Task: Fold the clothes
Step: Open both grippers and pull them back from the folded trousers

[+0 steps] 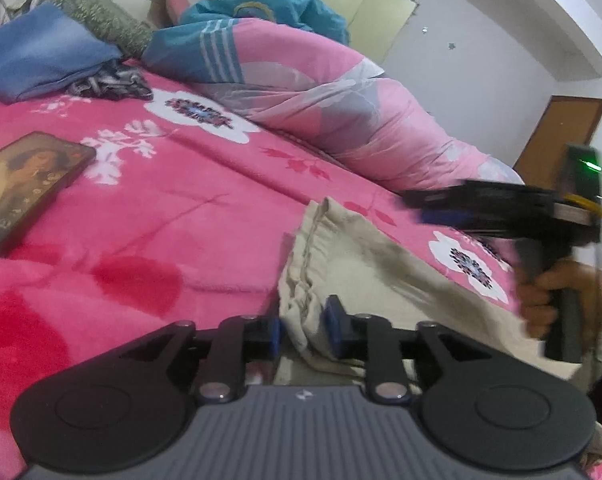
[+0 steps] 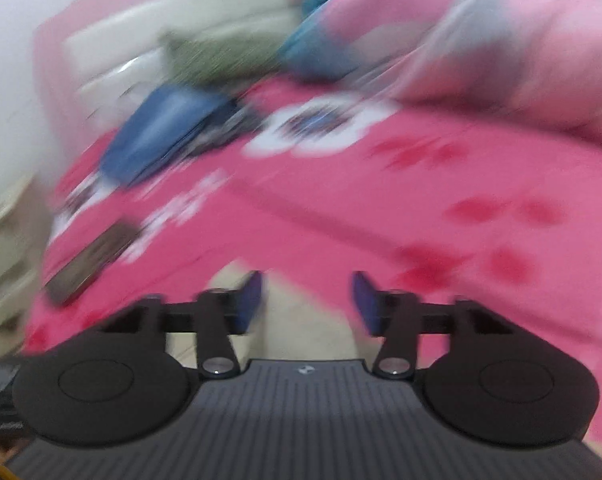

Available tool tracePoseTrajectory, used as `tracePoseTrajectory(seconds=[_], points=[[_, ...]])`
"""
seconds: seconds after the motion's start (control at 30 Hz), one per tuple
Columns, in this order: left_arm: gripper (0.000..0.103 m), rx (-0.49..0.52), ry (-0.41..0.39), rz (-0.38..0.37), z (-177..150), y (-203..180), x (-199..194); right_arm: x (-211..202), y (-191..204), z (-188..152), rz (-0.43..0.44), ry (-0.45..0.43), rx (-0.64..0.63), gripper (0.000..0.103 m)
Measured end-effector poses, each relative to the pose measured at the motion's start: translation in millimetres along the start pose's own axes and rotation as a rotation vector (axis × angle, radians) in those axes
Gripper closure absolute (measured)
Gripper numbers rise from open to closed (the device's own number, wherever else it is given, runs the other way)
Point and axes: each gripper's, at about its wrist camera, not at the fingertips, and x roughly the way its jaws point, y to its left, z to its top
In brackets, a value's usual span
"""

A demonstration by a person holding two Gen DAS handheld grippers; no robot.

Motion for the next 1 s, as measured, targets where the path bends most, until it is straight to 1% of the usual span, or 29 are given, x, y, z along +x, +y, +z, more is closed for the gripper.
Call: tracePoseTrajectory(seconds=[0.03, 0.13, 0.2, 0.27, 0.3, 0.33, 0.37, 0.43, 0.47, 0.53, 0.57, 0.6, 0.63, 0.67, 0.7, 0.77, 0.8, 0.83, 0.87, 0.93, 0.97, 1.0], points=[[0.066, -0.009, 0.002, 0.013, 2.0, 1.5, -1.4, -15.5, -7.4, 1.9, -0.042, -0.04, 0.022, 0.049], [0.058, -0.015, -0.052, 0.086, 8.3, 3.3, -15.4, -74.8, -26.2, -5.3, -0.146, -0.142, 0.065, 0.049], [0.056, -0.012, -0.103, 0.119, 13.9, 2.3, -25.6, -117.9, -36.6, -16.9, -0.205, -0.206, 0.072, 0.049], [0.056, -0.001, -0.149, 0.123, 21.5, -3.1, -31.9, -152.8, -45.4, -37.7, -0.239, -0.233, 0.078, 0.052], [0.056, 0.025, -0.145, 0.106, 25.6, -12.1, -28.2, -161.1, -49.5, -47.3, -0.253, -0.221, 0.091, 0.059], [0.056, 0.053, -0.14, 0.087, 29.7, -21.5, -24.1, -166.0, -51.9, -58.0, -0.262, -0.196, 0.102, 0.07], [0.055, 0.08, -0.135, 0.069, 33.8, -31.0, -19.9, -165.7, -51.7, -65.6, -0.267, -0.174, 0.099, 0.073], [0.053, 0.153, -0.056, 0.027, 37.3, -56.0, 2.4, -159.5, -43.1, -78.3, -0.253, -0.138, 0.061, 0.078], [0.053, 0.188, -0.014, 0.013, 37.8, -68.5, 14.8, -155.4, -38.2, -83.9, -0.241, -0.118, 0.038, 0.079], [0.053, 0.239, 0.064, 0.07, 30.9, -82.3, 40.1, -137.2, -25.0, -89.8, -0.197, -0.056, -0.032, 0.08], [0.056, 0.264, 0.103, 0.1, 27.3, -89.0, 52.7, -127.2, -20.1, -92.4, -0.182, -0.021, -0.066, 0.08], [0.057, 0.271, 0.141, 0.136, 21.6, -89.2, 63.7, -118.1, -21.0, -95.8, -0.192, 0.017, -0.093, 0.081], [0.056, 0.281, 0.133, 0.146, 16.2, -88.6, 67.0, -107.7, -27.1, -100.2, -0.232, 0.064, -0.116, 0.082], [0.056, 0.305, 0.11, 0.149, 11.1, -89.8, 65.6, -98.6, -33.7, -103.6, -0.276, 0.103, -0.135, 0.083], [0.056, 0.317, 0.104, 0.155, 8.4, -91.6, 64.8, -95.4, -42.5, -103.3, -0.314, 0.114, -0.125, 0.087], [0.056, 0.339, 0.096, 0.169, 3.3, -95.2, 63.3, -102.7, -64.6, -97.2, -0.317, 0.09, -0.013, 0.098], [0.056, 0.333, 0.094, 0.167, 2.7, -94.2, 63.1, -108.4, -65.2, -92.1, -0.323, 0.073, 0.022, 0.095], [0.056, 0.324, 0.092, 0.163, 2.2, -93.0, 62.9, -112.7, -60.5, -87.5, -0.302, 0.053, 0.022, 0.095], [0.056, 0.323, 0.089, 0.161, 2.7, -90.6, 63.5, -113.1, -52.8, -83.9, -0.253, 0.047, 0.002, 0.095], [0.056, 0.334, 0.08, 0.165, 2.5, -90.9, 65.6, -99.8, -37.0, -80.3, -0.178, 0.084, -0.044, 0.096], [0.056, 0.34, 0.076, 0.167, 2.4, -91.4, 66.7, -87.3, -33.6, -80.5, -0.184, 0.115, -0.068, 0.096], [0.056, 0.343, 0.076, 0.166, 2.8, -91.9, 66.7, -77.4, -38.0, -80.8, -0.223, 0.134, -0.069, 0.096]])
